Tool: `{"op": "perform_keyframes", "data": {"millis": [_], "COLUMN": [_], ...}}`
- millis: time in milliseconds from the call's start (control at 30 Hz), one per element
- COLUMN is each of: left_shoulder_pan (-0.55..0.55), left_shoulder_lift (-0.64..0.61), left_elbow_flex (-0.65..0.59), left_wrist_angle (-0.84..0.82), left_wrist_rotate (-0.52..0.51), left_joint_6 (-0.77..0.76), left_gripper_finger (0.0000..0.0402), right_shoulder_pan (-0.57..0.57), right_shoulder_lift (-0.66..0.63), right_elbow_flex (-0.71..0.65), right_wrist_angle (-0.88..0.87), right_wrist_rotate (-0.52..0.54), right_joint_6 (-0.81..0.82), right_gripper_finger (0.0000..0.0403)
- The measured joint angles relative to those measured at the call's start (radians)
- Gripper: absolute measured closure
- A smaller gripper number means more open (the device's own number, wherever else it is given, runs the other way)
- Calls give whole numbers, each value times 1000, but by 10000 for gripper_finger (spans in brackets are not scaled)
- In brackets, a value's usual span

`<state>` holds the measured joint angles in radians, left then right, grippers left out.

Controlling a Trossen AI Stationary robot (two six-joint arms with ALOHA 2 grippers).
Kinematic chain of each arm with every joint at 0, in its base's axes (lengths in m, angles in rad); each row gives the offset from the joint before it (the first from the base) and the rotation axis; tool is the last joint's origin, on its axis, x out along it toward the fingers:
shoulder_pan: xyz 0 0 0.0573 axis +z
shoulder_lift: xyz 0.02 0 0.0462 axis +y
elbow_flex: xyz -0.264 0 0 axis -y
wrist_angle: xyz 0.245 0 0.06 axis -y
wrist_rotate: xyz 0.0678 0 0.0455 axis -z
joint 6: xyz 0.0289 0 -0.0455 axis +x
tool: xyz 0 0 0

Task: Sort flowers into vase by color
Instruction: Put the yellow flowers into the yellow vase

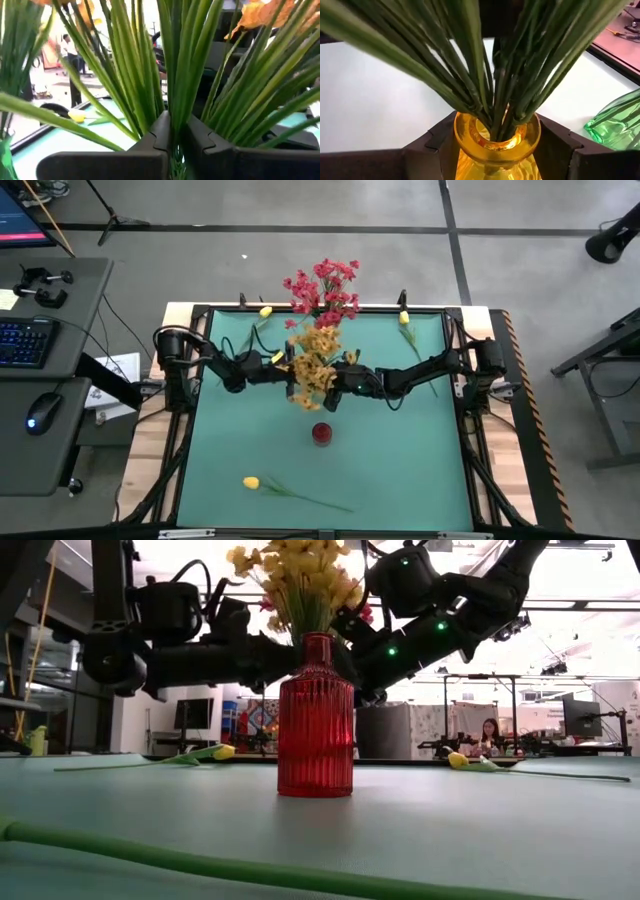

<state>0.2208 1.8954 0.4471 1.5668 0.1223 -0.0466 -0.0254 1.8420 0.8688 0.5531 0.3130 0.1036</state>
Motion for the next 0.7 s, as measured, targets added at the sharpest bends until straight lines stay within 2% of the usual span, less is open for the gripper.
{"op": "perform_keyframes", "data": {"millis": [267, 367, 467, 700], "left_shoulder_pan": [-1, 0, 2, 1], "left_shoulder_lift": [1, 1, 1, 1], "left_elbow_flex": [-19, -19, -19, -20], "left_wrist_angle": [-26, -24, -26, -33], "left_wrist_rotate": [1, 8, 29, 78], "left_joint_6": [-57, -78, -101, -177], "left_gripper_finger": [389, 374, 340, 230], "right_shoulder_pan": [0, 0, 0, 0], "right_shoulder_lift": [0, 0, 0, -1], "right_elbow_flex": [0, 0, 0, 0], "right_wrist_angle": [7, 9, 8, 8], "right_wrist_rotate": [5, 5, 5, 8], "right_joint_6": [0, 0, -8, -16], "right_gripper_finger": [211, 211, 211, 211]}}
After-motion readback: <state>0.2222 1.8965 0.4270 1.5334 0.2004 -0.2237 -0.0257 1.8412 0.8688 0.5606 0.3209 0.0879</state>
